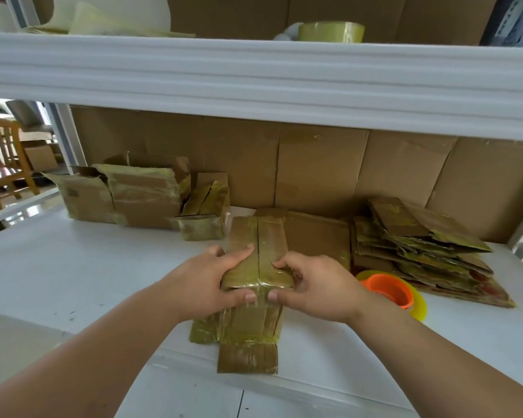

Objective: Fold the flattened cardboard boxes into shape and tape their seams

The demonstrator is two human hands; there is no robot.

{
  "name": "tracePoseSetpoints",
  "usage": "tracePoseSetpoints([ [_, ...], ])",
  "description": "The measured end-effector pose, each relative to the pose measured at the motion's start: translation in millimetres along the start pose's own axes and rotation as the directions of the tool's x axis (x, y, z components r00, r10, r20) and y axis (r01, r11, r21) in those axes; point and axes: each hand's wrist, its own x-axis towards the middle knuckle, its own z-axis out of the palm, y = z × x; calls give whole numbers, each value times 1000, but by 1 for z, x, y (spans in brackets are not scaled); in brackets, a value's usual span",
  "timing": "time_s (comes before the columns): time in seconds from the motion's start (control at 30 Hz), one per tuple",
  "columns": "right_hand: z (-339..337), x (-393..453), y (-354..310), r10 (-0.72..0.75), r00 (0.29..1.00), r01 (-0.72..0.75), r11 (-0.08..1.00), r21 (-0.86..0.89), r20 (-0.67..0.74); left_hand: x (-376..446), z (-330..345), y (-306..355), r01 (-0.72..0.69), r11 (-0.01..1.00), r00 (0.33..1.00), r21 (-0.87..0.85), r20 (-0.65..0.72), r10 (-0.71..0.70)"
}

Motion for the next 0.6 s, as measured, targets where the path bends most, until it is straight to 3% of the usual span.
tracePoseSetpoints([
  [0.2,15,10,-5,-41,998,38,998,-60,-46,-5,7,-16,26,999,1000,-26,-5,-26],
  [0.4,17,3,-3,21,997,-22,1000,-17,-68,1,-8,-14,73,974,982,-214,185,-33],
  [0.6,27,-6,-11,85,987,-88,996,-16,-137,3,-8,-17,-20,997,989,-75,147,31],
])
